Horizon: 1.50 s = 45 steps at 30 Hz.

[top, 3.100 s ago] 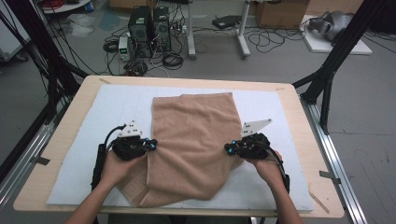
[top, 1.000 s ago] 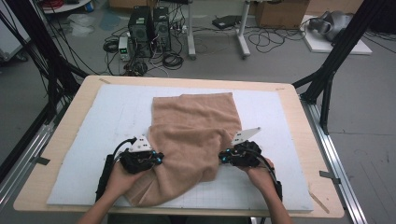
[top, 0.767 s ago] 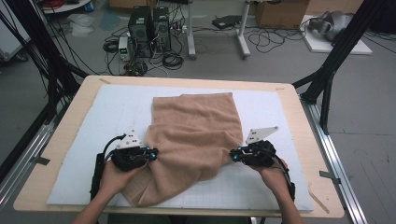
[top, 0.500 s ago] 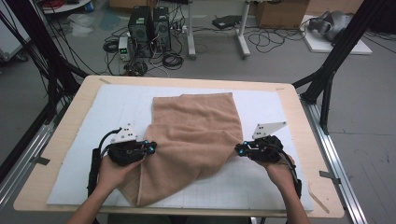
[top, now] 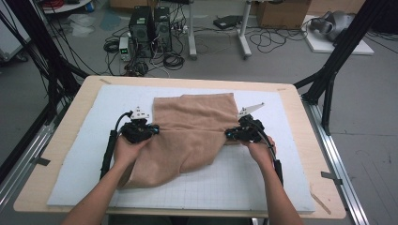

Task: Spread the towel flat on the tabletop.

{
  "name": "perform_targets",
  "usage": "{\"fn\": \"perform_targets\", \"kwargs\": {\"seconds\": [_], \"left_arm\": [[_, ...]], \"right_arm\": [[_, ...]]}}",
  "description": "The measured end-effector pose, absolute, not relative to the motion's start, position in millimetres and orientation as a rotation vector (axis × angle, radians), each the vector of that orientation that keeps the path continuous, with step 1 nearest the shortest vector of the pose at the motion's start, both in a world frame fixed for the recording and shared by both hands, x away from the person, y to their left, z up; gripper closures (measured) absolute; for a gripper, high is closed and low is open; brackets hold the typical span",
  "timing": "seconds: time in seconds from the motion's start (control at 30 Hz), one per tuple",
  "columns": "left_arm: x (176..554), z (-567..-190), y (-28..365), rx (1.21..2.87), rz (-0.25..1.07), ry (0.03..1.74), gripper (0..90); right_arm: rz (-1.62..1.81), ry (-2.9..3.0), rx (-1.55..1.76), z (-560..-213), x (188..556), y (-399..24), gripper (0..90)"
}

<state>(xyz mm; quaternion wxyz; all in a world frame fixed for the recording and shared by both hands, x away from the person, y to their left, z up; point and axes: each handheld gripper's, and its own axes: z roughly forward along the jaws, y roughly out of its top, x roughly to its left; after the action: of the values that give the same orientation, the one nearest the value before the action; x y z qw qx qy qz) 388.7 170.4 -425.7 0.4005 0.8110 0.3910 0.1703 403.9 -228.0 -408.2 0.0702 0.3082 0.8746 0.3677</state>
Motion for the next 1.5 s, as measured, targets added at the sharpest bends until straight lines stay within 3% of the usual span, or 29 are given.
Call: {"fn": "perform_targets", "kwargs": {"seconds": [0.2,0.4,0.6,0.77,0.87,1.1,1.5], "left_arm": [[371,-405,177,2.029,0.451,0.928,70.9],[338,-391,191,2.042,0.439,0.864,61.2],[307,-408,190,2.107,0.363,0.805,55.8],[302,-428,188,2.215,0.307,0.79,51.5],[300,-437,187,2.241,0.322,0.759,56.5],[299,-437,186,2.229,0.305,0.737,82.9],[277,-393,176,2.081,0.295,0.652,85.5]], "right_arm": [[1.156,2.552,0.893,-392,386,-235,68.1],[1.231,2.51,0.76,-381,341,-239,65.5],[1.258,2.568,0.648,-392,310,-225,58.9],[1.183,2.646,0.566,-406,308,-191,49.4],[1.135,2.674,0.548,-415,318,-172,51.5],[1.099,2.712,0.546,-430,332,-157,78.2],[1.263,2.621,0.565,-381,308,-206,79.3]]}}
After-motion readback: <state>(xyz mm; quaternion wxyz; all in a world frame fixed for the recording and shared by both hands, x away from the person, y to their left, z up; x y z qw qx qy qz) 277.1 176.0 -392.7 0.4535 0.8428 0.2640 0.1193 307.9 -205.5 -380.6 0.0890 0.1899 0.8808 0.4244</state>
